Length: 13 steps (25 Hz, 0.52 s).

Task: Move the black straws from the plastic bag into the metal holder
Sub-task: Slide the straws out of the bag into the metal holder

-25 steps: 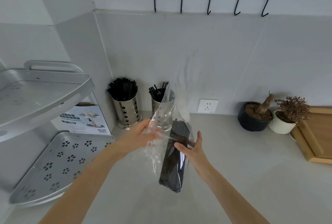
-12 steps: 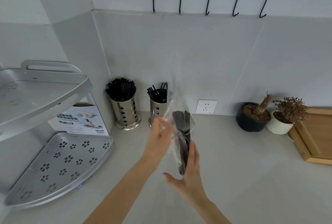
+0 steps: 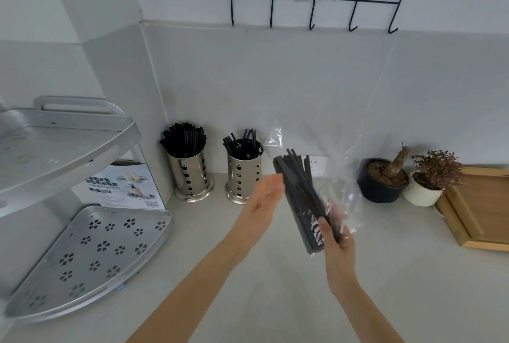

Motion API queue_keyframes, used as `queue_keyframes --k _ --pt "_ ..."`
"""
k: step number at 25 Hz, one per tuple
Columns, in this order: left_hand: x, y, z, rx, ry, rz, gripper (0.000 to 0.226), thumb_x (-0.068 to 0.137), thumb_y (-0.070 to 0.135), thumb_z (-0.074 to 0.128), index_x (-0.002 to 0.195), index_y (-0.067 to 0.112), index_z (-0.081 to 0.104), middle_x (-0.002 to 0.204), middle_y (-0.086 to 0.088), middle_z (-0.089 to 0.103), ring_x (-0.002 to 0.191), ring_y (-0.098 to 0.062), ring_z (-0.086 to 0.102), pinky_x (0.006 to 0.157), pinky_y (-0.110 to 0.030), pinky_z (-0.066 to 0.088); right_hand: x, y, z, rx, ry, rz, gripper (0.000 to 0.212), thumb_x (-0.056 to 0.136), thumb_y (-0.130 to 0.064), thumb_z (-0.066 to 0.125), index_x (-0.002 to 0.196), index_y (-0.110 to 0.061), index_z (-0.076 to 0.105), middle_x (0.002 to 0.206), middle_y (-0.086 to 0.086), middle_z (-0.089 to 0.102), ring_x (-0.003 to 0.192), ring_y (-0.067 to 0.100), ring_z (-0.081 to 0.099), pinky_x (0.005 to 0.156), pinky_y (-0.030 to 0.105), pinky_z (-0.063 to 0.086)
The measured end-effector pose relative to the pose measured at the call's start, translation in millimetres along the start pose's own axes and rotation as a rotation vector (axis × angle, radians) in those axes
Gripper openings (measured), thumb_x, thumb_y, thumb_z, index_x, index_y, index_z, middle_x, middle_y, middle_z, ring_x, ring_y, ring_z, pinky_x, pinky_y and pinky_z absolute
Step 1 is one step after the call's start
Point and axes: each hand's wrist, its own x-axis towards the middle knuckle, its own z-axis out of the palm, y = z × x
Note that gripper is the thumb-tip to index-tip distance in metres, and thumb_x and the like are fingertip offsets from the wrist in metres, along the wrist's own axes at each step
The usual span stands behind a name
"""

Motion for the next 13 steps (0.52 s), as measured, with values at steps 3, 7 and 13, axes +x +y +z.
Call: queue_keyframes --k 3,7,13 --pt "22.0 -13.9 -27.1 0.05 0.184 -0.034 0.02 0.093 0.018 0.041 0.11 0.018 0.051 0.112 0.001 0.056 0.107 -0.015 0.051 0.098 -0.033 0.041 15.6 -8.7 -12.7 0.07 -0.101 -0.02 0.047 0.084 -0.015 0.06 0.13 -0.019 0.05 0.115 -0.012 0.068 0.114 0.008 0.059 0.096 0.022 0.048" --pt "69.1 -38.4 -62.0 0.494 0.317 -0.05 0.033 0.088 0.009 0.046 0.121 0.01 0.05 0.127 -0.009 0.055 0.109 -0.022 0.053 0.088 -0.027 0.038 33.9 -21.2 -17.7 0.125 -0.127 -0.04 0.08 0.054 -0.051 0.08 0.126 -0.026 0.054 0.13 0.004 0.059 0.124 0.021 0.052 0.108 0.047 0.036" --pt "130.8 -56.9 -82.1 1.107 0.162 0.034 0.052 0.089 0.011 0.043 0.139 0.013 0.029 0.147 -0.004 0.035 0.126 -0.031 0.037 0.102 -0.039 0.036 60.9 -21.6 -12.7 0.227 -0.165 0.021 0.067 0.042 -0.052 0.085 0.106 -0.044 0.065 0.14 0.002 0.049 0.128 0.017 0.047 0.103 0.034 0.04"
